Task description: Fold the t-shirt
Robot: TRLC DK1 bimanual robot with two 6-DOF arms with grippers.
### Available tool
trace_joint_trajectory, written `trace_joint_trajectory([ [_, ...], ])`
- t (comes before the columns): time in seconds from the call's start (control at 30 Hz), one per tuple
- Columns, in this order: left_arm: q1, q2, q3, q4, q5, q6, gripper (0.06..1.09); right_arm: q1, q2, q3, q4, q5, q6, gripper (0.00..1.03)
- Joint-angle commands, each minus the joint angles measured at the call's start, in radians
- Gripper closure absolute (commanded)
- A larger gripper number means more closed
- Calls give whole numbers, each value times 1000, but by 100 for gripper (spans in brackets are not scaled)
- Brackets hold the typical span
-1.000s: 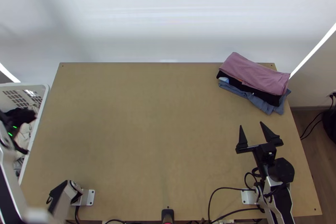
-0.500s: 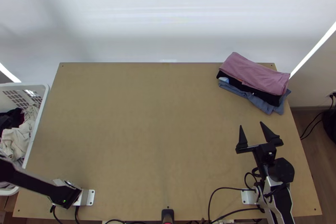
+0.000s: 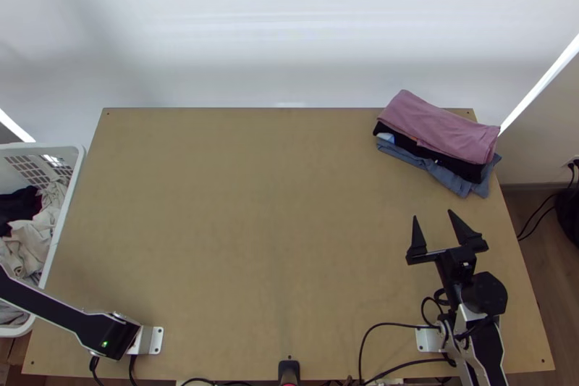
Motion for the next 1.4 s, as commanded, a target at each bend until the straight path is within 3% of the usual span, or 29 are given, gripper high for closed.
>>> trace_joint_trajectory([
  [0.0,12,64,24,-21,-35,55,11,-4,4,-3,-22,11,7,5],
  [0.13,15,109,26,-16,-65,73,11,-4,4,-3,-22,11,7,5],
  [0.17,15,118,26,-10,-78,76,16,-4,4,-3,-22,11,7,5],
  [0.2,15,123,24,-9,-78,81,28,-4,4,-3,-22,11,7,5],
  [0.23,15,126,26,13,-78,76,49,-4,4,-3,-22,11,7,5],
  [0.3,20,120,30,73,-72,73,106,-4,4,-3,-22,11,7,5],
  [0.87,-92,-497,38,-113,207,-71,105,-4,4,-3,-22,11,7,5],
  [1.37,-446,-1039,-57,-242,258,-134,105,-4,4,-3,-22,11,7,5],
])
